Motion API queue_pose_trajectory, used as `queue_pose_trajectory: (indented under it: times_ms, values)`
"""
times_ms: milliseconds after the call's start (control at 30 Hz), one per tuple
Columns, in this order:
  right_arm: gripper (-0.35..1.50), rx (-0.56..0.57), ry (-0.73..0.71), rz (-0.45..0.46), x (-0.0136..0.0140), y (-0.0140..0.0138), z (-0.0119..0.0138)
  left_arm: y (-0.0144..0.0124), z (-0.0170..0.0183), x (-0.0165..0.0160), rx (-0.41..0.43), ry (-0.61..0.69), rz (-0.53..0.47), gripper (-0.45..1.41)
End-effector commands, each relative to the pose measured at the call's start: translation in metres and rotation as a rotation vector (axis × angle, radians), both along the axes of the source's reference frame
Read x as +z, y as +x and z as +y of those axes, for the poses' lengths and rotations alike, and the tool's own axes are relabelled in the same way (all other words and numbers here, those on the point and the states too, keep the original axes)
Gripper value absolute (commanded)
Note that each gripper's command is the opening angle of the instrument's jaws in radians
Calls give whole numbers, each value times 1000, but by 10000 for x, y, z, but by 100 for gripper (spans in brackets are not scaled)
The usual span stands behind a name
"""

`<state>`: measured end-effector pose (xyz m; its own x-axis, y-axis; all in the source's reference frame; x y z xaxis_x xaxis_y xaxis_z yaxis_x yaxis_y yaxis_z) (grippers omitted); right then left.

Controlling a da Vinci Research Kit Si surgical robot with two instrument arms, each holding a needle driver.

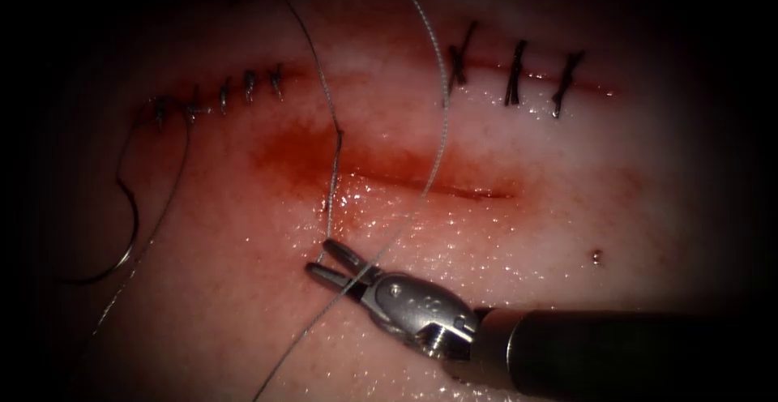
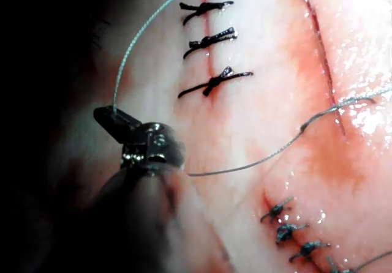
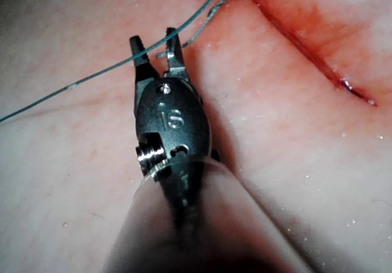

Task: Wound Closure

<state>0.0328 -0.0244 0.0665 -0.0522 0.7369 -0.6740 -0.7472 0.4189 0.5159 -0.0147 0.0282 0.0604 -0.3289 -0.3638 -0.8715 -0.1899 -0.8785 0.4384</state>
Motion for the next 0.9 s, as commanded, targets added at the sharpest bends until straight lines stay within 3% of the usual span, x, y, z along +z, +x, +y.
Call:
queue_pose_trajectory:
  times_ms: [33,100,133,267,400,433,467,500,700,900]
  values:
    - [88,4,-1,17,-5,-5,0,1,-19,-5,56,48,-90,-45]
    - [98,3,2,21,-7,-8,4,4,-27,-10,74,72,-126,-45]
    - [120,-9,8,32,-10,-12,9,10,-44,-20,110,118,-182,-45]
    - [131,-146,27,130,-10,-26,26,20,-101,-47,239,197,-286,-45]
    - [101,-256,-70,91,-11,-37,34,20,-126,-56,290,223,-335,-45]
    - [36,-314,-122,72,-13,-42,44,19,-142,-59,314,250,-366,-45]
    - [-12,-349,-161,56,-13,-44,47,18,-149,-59,325,255,-378,-45]
    - [-35,-364,-173,54,-14,-45,49,16,-158,-60,340,269,-395,-45]
    - [-35,-550,-137,136,2,-32,71,0,-203,-48,366,332,-475,-45]
    - [-35,-580,-168,149,21,-11,94,-9,-235,-37,356,384,-505,-45]
